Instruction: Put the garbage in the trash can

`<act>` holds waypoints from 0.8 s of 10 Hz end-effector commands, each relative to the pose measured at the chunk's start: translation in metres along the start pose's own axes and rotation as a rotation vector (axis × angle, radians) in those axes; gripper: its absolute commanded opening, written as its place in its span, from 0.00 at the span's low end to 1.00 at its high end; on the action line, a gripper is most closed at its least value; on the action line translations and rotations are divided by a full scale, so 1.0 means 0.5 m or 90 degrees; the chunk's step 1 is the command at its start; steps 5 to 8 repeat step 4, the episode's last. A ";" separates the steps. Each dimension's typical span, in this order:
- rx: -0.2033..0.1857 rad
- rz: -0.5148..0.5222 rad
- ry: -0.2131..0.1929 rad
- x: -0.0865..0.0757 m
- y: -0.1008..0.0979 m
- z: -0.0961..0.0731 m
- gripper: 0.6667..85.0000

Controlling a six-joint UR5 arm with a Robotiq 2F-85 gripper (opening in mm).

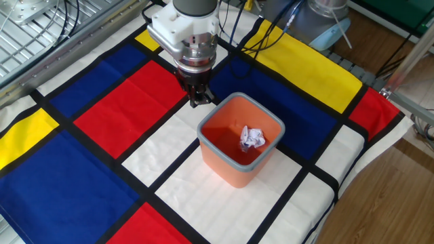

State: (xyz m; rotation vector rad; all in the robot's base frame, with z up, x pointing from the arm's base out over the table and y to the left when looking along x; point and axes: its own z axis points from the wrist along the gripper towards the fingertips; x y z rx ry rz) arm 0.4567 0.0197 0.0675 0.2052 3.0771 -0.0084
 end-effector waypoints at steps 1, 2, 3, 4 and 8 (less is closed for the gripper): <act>-0.003 -0.001 -0.001 0.000 -0.002 0.004 0.00; 0.001 -0.004 -0.001 -0.001 -0.005 0.004 0.00; 0.005 -0.007 -0.002 -0.002 -0.008 0.004 0.00; 0.005 -0.009 -0.001 -0.001 -0.008 0.004 0.00; 0.005 -0.009 -0.001 -0.001 -0.008 0.004 0.00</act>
